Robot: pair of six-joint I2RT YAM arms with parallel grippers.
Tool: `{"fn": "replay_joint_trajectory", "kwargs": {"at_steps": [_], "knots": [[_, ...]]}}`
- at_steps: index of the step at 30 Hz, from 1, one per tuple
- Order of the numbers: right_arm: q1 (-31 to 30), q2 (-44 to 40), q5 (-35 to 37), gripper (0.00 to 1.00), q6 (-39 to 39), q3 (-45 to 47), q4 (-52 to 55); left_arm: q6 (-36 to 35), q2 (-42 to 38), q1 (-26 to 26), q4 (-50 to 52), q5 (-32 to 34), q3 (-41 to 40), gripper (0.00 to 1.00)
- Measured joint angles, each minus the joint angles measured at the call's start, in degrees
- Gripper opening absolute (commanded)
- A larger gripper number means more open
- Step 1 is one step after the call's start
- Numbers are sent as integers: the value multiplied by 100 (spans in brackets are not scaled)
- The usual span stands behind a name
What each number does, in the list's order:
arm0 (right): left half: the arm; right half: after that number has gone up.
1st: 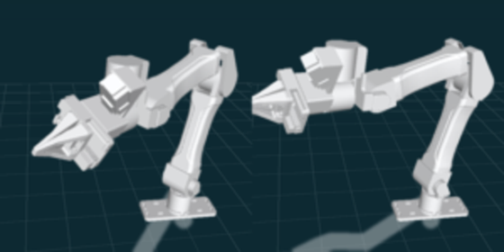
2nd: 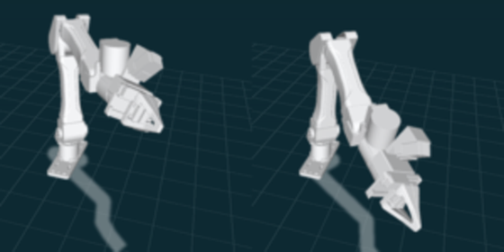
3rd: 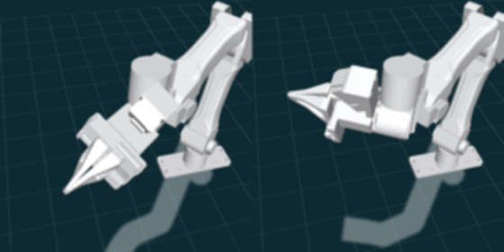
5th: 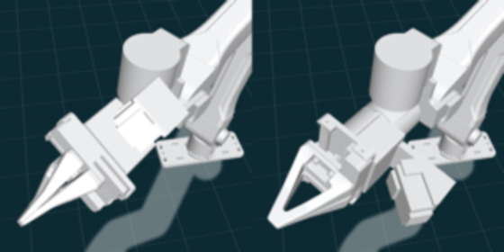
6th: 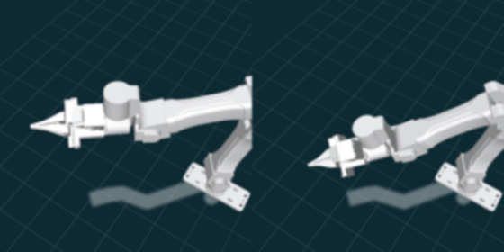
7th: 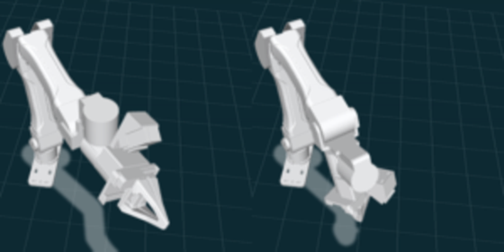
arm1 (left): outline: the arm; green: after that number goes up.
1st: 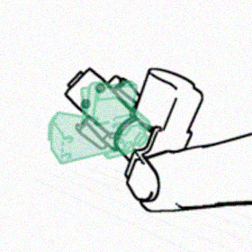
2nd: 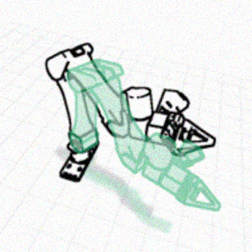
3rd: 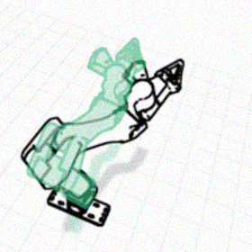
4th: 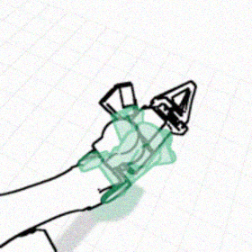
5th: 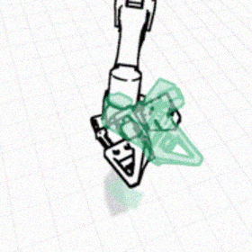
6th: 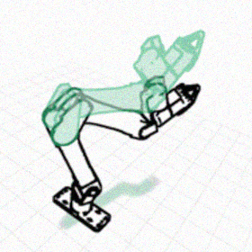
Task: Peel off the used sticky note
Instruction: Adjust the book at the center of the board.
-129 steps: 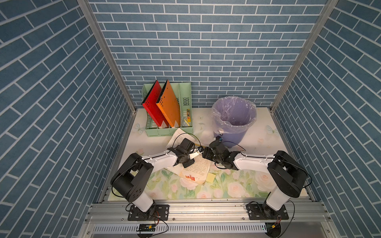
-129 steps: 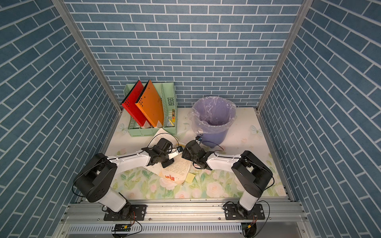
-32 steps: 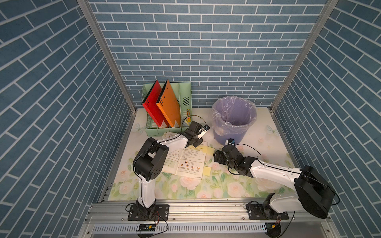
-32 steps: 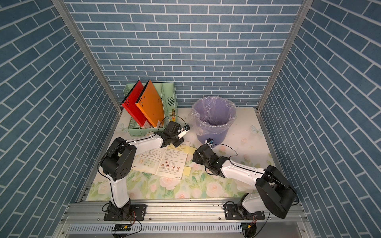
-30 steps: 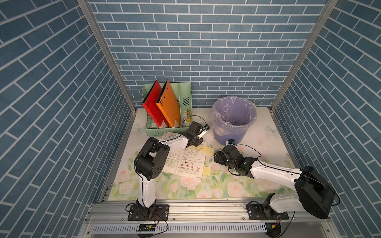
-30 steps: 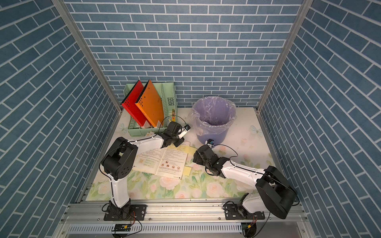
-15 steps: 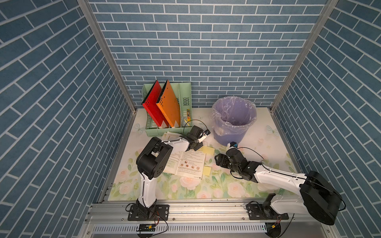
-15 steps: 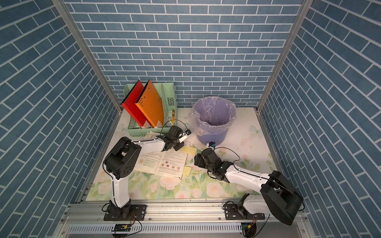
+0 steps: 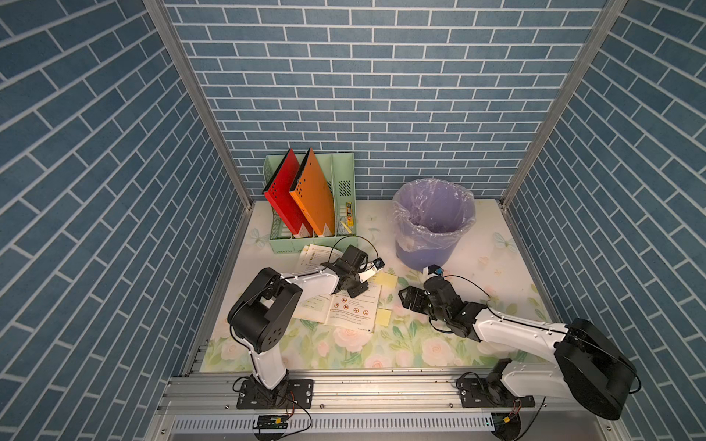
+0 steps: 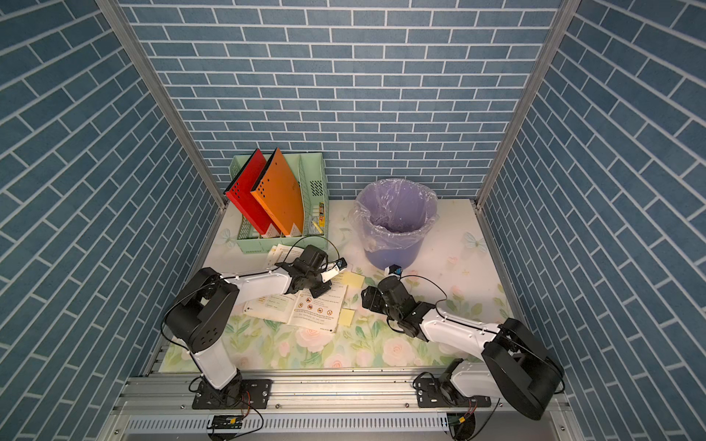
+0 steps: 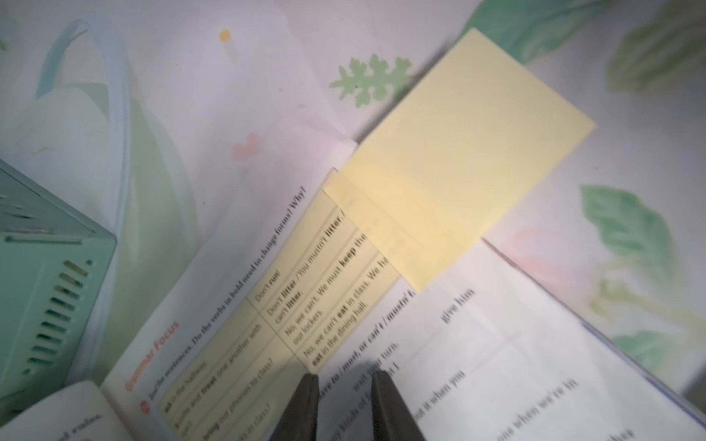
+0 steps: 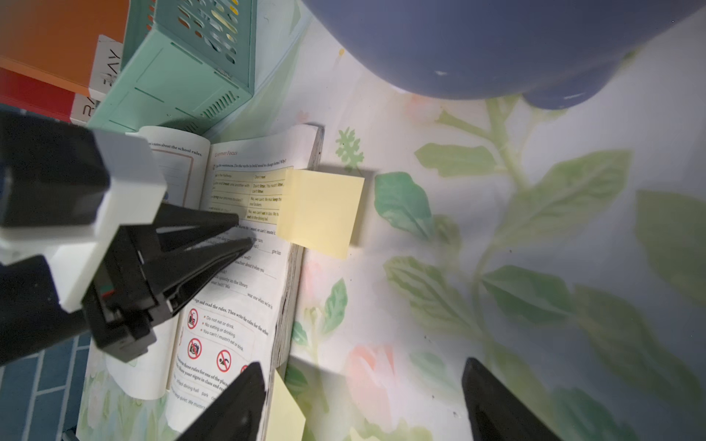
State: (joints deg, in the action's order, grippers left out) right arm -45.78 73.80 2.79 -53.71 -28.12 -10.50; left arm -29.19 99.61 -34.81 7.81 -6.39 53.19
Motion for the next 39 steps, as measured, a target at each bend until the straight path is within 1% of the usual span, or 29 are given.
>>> {"fn": "replay_joint_trajectory", "kwargs": {"at_steps": [5, 7, 9, 12, 16, 20, 23, 26, 28, 32, 36, 39], "knots": [[31, 531, -348, 78, -4, -11, -496, -22, -809, 42, 568, -258, -562, 32], [-15, 859, -494, 77, -4, -50, -671, -22, -1193, 116, 831, -348, -610, 33], [-81, 1117, -619, 75, -7, -136, -774, -24, -1491, 190, 881, -380, -608, 34], [-205, 1392, -745, 69, -31, -317, -981, -66, -1679, 243, 876, -328, -621, 34], [-398, 1797, -868, 58, -55, -621, -1185, -144, -1611, 328, 817, -116, -826, 34], [-603, 2162, -946, 45, -133, -881, -1296, -190, -1537, 579, 846, 55, -968, 34], [-734, 2315, -975, 32, -203, -949, -1322, -262, -1541, 699, 822, 168, -1043, 34], [-861, 2369, -970, 17, -249, -957, -1320, -356, -1580, 745, 789, 251, -1235, 34], [-933, 2382, -953, 9, -291, -966, -1298, -424, -1650, 769, 772, 286, -1388, 33], [-1086, 2441, -949, 0, -350, -1036, -1287, -588, -1974, 955, 798, 330, -1661, 33], [-1224, 2503, -957, 0, -350, -1119, -1281, -776, -2363, 1246, 1019, 352, -1895, 33], [-1344, 2503, -960, 0, -348, -1139, -1263, -909, -2664, 1329, 1327, 348, -1945, 33]]}}
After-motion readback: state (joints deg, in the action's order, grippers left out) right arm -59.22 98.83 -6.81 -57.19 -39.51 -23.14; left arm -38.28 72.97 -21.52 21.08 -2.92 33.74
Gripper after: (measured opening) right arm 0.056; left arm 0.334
